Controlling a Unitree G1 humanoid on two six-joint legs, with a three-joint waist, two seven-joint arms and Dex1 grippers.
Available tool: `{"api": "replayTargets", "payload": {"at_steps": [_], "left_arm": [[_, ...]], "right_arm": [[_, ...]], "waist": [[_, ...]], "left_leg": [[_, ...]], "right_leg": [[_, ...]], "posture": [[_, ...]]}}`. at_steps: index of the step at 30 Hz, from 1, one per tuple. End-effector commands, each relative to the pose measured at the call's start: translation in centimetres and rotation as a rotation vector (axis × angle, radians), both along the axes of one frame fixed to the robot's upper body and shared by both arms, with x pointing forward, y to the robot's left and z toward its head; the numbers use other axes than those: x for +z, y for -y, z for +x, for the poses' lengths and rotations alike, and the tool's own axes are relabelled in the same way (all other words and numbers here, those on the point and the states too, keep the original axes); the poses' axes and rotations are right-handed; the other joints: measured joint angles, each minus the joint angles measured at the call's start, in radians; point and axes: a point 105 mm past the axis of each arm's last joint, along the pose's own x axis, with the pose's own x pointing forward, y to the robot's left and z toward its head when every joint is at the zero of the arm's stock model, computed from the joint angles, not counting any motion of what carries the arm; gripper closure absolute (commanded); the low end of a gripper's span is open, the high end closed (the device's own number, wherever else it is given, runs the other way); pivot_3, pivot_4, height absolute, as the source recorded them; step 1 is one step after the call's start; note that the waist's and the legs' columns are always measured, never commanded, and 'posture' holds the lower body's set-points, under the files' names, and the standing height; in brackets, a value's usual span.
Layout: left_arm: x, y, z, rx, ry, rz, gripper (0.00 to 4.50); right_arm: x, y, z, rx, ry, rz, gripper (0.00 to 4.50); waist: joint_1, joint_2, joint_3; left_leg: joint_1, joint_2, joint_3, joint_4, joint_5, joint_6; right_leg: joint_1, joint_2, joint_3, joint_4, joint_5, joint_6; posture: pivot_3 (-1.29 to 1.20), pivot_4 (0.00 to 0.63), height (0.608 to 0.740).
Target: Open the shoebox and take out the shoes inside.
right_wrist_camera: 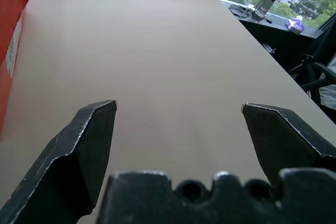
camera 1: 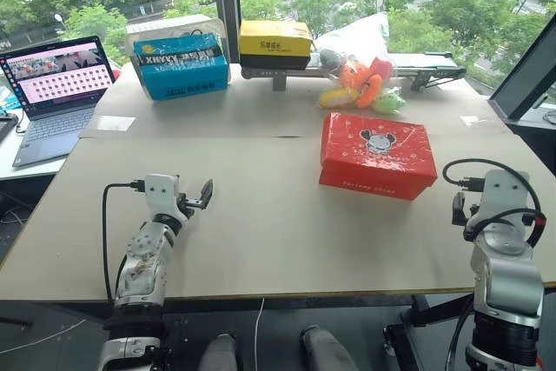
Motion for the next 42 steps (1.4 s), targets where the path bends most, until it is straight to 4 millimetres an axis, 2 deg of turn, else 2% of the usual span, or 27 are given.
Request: {"api": "replayTargets", "payload": {"at_steps": [1,12,18,25,30,36,42], "left_arm": [[1.5,0.6,0.3,-0.021,0.049,0.000,0.04],[1.7,2.4,1.9,-0.065,0.028,0.024,0.04],[2.6,6.8,5.1,-0.175,0.014,0.061,0.04],[2.5,8.1,4.9,-0.227,0.009,0.049,0.04],[2.0,9.9,5.1,-0.285,-0.036,0.090,0.04],[2.2,15.2,5.8,-0.424,-0.058,0.097,0.04],[2.1,18.6,6.7,-0.473,-0.076,0.151,0.04]], "right_arm": [[1.5,0.7,-0.1,-0.034,0.046,-0.021,0.00],[0.3,1.4,-0.1,-0.069,-0.020,-0.014,0.00],[-0.5,2.2,0.9,-0.084,-0.076,0.003,0.00],[-0.4,2.5,1.2,-0.095,-0.075,0.003,0.00],[-0.7,3.2,1.6,-0.107,-0.088,0.017,0.00],[-1.4,4.4,3.8,-0.072,-0.137,0.036,0.00],[-1.6,4.6,5.7,-0.015,-0.162,0.026,0.00]], "waist": [[0.000,0.000,0.000],[0.001,0.000,0.000],[0.002,0.000,0.000],[-0.006,0.000,0.000],[0.000,0.000,0.000],[0.003,0.000,0.000],[-0.006,-0.001,0.000]], "left_leg": [[0.000,0.000,0.000,0.000,0.000,0.000],[0.000,0.000,0.000,0.003,0.000,0.000],[-0.002,-0.001,-0.003,0.013,0.000,0.000],[-0.002,-0.002,-0.003,0.010,0.000,0.000],[-0.003,-0.002,-0.004,0.011,0.000,0.000],[-0.003,-0.004,-0.004,0.015,0.000,0.000],[-0.002,-0.005,-0.005,0.012,0.000,0.000]], "right_leg": [[0.000,0.000,0.000,0.000,0.000,0.000],[0.001,0.000,0.000,0.001,0.000,0.000],[0.003,-0.001,-0.002,0.003,0.000,0.000],[0.003,-0.002,-0.002,0.003,0.002,0.003],[0.003,-0.002,-0.002,0.003,0.001,0.004],[0.005,-0.004,-0.002,0.002,0.002,0.005],[0.006,-0.004,-0.002,0.000,0.002,0.006]], "posture": [[0.00,0.150,0.716],[0.00,0.150,0.716],[0.00,0.150,0.716],[0.00,0.150,0.716],[0.00,0.150,0.716],[0.00,0.150,0.716],[0.00,0.150,0.716]]}}
